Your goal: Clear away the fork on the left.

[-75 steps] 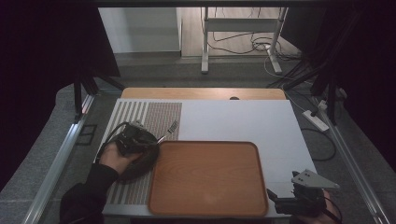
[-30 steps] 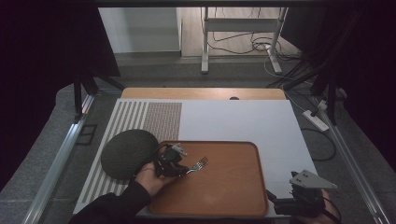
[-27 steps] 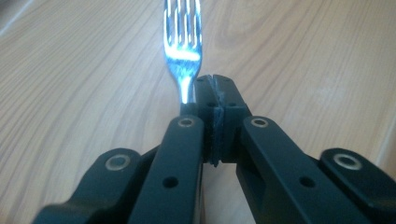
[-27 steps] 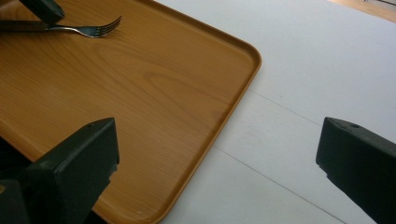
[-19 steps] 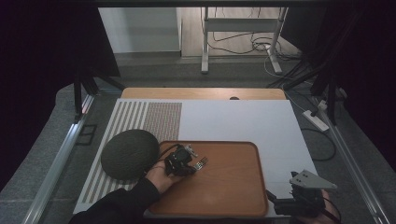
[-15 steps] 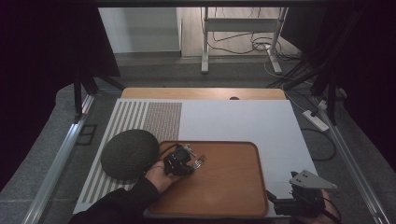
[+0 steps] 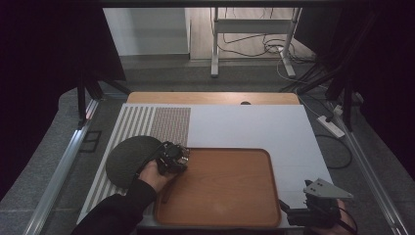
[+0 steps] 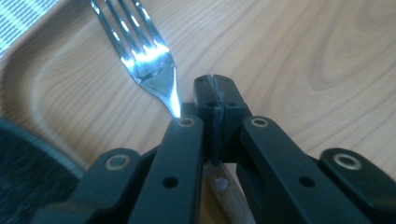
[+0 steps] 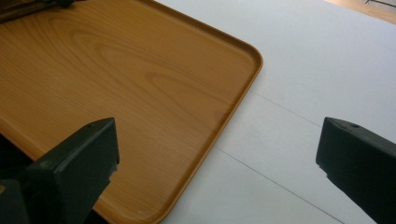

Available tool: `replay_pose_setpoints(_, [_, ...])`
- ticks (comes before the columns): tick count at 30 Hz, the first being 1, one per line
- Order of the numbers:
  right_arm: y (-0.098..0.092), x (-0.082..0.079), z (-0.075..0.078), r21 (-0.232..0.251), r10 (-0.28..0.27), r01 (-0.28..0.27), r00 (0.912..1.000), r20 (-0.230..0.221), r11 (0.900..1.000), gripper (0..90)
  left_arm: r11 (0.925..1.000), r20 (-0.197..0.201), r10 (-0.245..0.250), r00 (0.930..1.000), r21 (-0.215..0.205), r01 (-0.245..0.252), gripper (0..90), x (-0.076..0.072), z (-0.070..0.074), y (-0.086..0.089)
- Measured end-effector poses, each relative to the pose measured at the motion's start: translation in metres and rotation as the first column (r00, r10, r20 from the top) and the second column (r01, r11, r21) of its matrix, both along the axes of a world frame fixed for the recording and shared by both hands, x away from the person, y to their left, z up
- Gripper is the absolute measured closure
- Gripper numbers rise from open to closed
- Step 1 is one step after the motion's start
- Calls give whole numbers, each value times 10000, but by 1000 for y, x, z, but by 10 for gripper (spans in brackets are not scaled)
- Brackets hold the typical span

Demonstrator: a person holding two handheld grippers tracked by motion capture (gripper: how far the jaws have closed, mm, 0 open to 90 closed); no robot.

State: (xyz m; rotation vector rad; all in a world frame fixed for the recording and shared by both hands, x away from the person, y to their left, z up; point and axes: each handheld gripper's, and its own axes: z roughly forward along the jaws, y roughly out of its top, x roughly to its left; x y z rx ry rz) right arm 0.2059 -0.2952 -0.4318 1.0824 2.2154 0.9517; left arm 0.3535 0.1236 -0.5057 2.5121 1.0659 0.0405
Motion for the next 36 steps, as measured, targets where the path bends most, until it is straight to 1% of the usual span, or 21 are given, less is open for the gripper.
replay_pose_setpoints(7, [0, 0, 0, -28, 10, -10, 10000, 1, 10000, 0, 9990, -212, 432, 9988, -59, -433, 889, 5, -1, 13])
replay_pose_setpoints(13, [0, 0, 0, -26, 20, -20, 10000, -2, 10000, 0, 9972, -208, 744, 9970, 137, -741, 889, 8, 0, 22])
replay_pose_setpoints(14, [0, 0, 0, -31, 21, -21, 10000, -1, 10000, 0, 9970, -224, 766, 9968, 96, -764, 889, 9, -1, 23])
replay_pose_setpoints(15, [0, 0, 0, -35, 27, -27, 10000, 1, 10000, 0, 9973, -298, 724, 9969, -50, -726, 888, 9, -1, 25])
replay_pose_setpoints(16, [0, 0, 0, -36, 30, -30, 10000, 0, 10000, 0, 9969, -384, 698, 9968, -349, -711, 888, 9, 0, 26])
replay_pose_setpoints(17, [0, 0, 0, -36, 31, -31, 10000, -1, 10000, 0, 9962, -422, 691, 9967, -507, -713, 888, 9, 0, 27])
replay_pose_setpoints(18, [0, 0, 0, -36, 32, -32, 10000, 0, 10000, 0, 9958, -364, 680, 9970, -587, -700, 888, 9, 2, 27])
replay_pose_setpoints(20, [0, 0, 0, -29, 28, -28, 10000, 4, 10000, 0, 9958, -90, 590, 9982, -690, -595, 885, 7, 7, 27])
replay_pose_setpoints(22, [0, 0, 0, -28, 30, -30, 10000, 1, 10000, 0, 9951, 160, 542, 9984, -842, -527, 842, 5, 12, 29])
replay_pose_setpoints(24, [0, 0, 0, -31, 43, -43, 10000, 8, 10000, 0, 9938, 350, 434, 9984, -1040, -395, 740, 3, 15, 30])
replay_pose_setpoints(26, [0, 0, 0, -22, 39, -39, 10000, 7, 10000, 0, 9938, 398, 539, 9978, -999, -497, 640, 2, 18, 32])
replay_pose_setpoints(27, [0, 0, 0, -27, 45, -45, 10000, 8, 10000, 0, 9933, 499, 505, 9975, -1061, -450, 592, 0, 19, 34])
replay_pose_setpoints(28, [0, 0, 0, -25, 47, -47, 10000, 10, 10000, 0, 9930, 603, 486, 9970, -1106, -417, 575, -2, 21, 35])
replay_pose_setpoints(30, [0, 0, 0, -26, 46, -46, 10000, 11, 10000, 0, 9915, 633, 494, 9968, -1235, -413, 528, -4, 23, 39])
replay_pose_setpoints(32, [0, 0, 0, -27, 48, -48, 10000, 12, 10000, 0, 9878, 813, 540, 9952, -1500, -413, 479, -7, 27, 45])
replay_pose_setpoints(33, [0, 0, 0, -26, 46, -46, 10000, 15, 10000, 0, 9849, 833, 554, 9950, -1680, -408, 444, -8, 28, 48])
replay_pose_setpoints(35, [0, 0, 0, -26, 48, -48, 10000, 14, 10000, 0, 9771, 856, 609, 9945, -2088, -419, 360, -11, 32, 53])
replay_pose_setpoints(36, [0, 0, 0, -17, 43, -43, 10000, 16, 10000, 0, 9716, 830, 632, 9945, -2327, -423, 335, -11, 33, 56])
